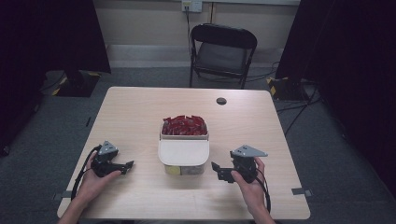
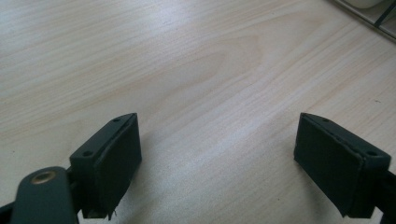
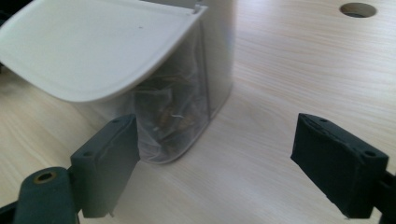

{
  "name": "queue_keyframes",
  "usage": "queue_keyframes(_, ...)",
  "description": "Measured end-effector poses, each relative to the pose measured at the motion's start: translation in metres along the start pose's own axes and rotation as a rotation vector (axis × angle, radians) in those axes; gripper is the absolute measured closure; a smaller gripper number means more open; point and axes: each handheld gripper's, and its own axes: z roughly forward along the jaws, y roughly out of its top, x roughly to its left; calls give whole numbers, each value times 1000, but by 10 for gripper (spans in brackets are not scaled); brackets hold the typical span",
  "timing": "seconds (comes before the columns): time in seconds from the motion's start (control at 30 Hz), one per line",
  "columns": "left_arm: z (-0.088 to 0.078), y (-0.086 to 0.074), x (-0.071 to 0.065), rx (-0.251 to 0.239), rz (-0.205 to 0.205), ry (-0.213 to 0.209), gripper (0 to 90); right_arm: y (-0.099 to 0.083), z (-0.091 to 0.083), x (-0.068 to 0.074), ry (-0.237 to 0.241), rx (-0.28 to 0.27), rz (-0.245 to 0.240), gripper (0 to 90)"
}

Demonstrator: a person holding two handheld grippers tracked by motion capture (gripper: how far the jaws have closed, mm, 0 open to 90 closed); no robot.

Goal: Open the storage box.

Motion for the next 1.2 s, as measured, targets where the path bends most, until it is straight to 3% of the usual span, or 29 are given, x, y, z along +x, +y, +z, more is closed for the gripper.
queue_keyframes(0.23, 0, 0, 0, 0, 0, 0, 144, -1, 8, 15, 37, 19, -55, 147)
queue_keyframes(0.57, 0, 0, 0, 0, 0, 0, 144, 0, 20, 24, 70, 20, -73, 146)
queue_keyframes(0.87, 0, 0, 0, 0, 0, 0, 144, 2, 30, 29, 68, 22, -91, 146)
queue_keyframes(0.93, 0, 0, 0, 0, 0, 0, 144, 3, 33, 30, 77, 18, -73, 146)
queue_keyframes(1.2, 0, 0, 0, 0, 1, -1, 144, 6, 41, 38, 88, 21, -84, 144)
